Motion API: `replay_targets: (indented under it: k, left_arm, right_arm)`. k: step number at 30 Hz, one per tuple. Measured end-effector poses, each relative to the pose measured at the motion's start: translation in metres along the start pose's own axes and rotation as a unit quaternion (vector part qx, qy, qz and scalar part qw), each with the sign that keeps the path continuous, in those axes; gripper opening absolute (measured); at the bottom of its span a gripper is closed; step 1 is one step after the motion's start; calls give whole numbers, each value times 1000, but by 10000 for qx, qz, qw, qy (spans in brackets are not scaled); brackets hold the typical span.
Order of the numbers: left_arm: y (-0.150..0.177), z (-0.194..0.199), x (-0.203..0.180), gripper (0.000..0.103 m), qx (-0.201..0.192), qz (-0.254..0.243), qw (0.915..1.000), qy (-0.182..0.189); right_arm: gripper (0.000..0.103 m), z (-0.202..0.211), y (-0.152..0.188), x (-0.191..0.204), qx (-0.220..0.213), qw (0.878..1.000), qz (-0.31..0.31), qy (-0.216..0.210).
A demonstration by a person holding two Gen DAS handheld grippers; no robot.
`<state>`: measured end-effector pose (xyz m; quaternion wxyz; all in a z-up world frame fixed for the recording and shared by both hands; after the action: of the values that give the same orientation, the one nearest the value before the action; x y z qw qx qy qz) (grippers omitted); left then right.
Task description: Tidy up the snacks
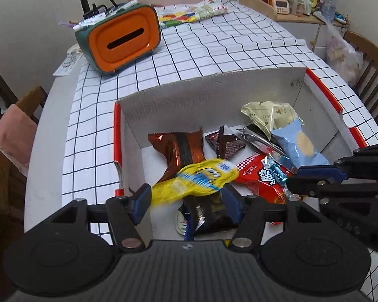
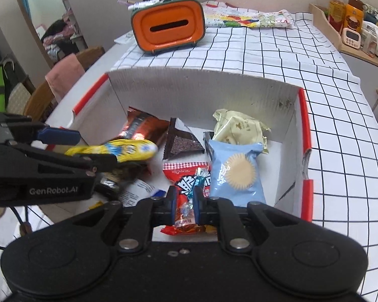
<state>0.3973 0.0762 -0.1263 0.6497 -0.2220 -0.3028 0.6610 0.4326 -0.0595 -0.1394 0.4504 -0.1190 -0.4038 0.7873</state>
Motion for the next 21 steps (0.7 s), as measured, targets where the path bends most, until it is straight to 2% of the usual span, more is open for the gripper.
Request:
replay_targets:
  k: [7,21]
  left_arm:
    - [1,23,2,73,-291,152,9994,136]
    - [5,80,-6,79,-909,139,9950,394]
  right_arm:
    - [12,25,-6,5,-254,9995,-126,-103]
    - [14,72,-8,20,-675,9975,-165,-95]
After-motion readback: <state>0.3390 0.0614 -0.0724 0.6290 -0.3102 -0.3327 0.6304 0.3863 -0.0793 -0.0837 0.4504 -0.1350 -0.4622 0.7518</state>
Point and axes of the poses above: each gripper's, at about its wrist camera, not at the fingertips, and z roughly against the way its jaws point, x to its left, y to its underside, the point moved 7 cm from there along -z, roughly the way its jaws point, and after that the axes turned 11 degrees about -x, right-handed, at the moved point
